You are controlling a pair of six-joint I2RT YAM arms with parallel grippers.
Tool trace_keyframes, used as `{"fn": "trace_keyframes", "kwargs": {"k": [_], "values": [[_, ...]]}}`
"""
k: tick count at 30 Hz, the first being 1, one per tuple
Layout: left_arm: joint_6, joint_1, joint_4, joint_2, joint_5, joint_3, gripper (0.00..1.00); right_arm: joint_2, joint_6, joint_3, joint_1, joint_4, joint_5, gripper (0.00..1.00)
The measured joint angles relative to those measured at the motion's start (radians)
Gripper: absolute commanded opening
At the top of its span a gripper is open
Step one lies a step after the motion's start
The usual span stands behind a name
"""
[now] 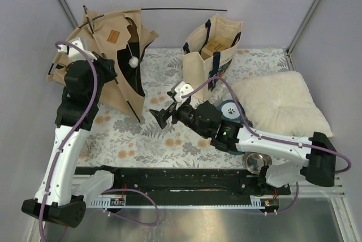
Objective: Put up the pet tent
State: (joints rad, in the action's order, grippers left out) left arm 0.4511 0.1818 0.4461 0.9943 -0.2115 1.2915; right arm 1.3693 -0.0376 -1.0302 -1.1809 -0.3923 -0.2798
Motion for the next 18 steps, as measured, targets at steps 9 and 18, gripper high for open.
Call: {"fn": "trace_keyframes", "kwargs": {"k": [9,18], "values": [[-0.018,0.0,-0.113,-0.111,0.079,-0.053,0.0,-0.225,0.0,0.009,0.017,0.105,-0.027,1.0],[-0.005,0.0,-0.196,-0.171,0.166,-0.071,0.0,-0.36,-0.017,-0.085,0.046,0.317,-0.137,0.99]]}}
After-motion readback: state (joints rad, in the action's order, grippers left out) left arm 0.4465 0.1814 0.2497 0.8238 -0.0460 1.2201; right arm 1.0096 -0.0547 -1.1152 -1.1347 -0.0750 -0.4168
